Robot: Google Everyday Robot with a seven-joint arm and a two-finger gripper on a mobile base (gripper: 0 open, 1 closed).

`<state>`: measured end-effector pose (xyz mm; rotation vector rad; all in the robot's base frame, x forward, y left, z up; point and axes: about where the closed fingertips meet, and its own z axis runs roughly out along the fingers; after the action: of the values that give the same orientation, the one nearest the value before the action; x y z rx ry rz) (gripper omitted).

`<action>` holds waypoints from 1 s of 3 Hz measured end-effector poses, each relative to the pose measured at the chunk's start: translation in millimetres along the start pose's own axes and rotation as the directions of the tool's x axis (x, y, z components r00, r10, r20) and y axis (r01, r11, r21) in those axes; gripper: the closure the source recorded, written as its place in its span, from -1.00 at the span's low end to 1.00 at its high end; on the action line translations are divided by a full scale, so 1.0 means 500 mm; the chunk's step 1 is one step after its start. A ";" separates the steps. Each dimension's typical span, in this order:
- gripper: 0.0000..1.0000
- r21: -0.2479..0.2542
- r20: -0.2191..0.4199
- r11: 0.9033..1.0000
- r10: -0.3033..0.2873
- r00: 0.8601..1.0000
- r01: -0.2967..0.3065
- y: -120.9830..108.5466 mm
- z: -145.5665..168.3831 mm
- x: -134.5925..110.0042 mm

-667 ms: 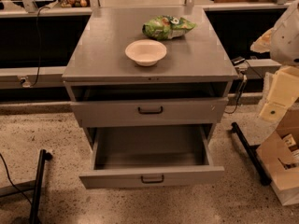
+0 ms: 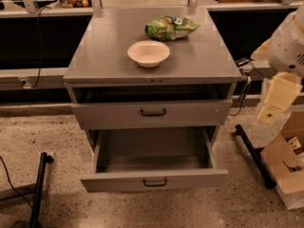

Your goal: Close middle drawer

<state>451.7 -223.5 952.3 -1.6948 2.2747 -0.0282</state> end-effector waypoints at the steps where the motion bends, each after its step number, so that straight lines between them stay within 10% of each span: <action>1: -1.00 -0.024 0.000 0.997 0.067 0.998 -0.067 0.002 0.097 0.021; 3: -1.00 -0.075 0.045 0.990 0.124 0.991 -0.120 0.090 0.308 0.067</action>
Offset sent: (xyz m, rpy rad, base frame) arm -0.0108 0.0232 -0.3127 0.2283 0.0543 -0.1221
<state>440.1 -216.2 788.9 -1.5687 2.3636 0.1229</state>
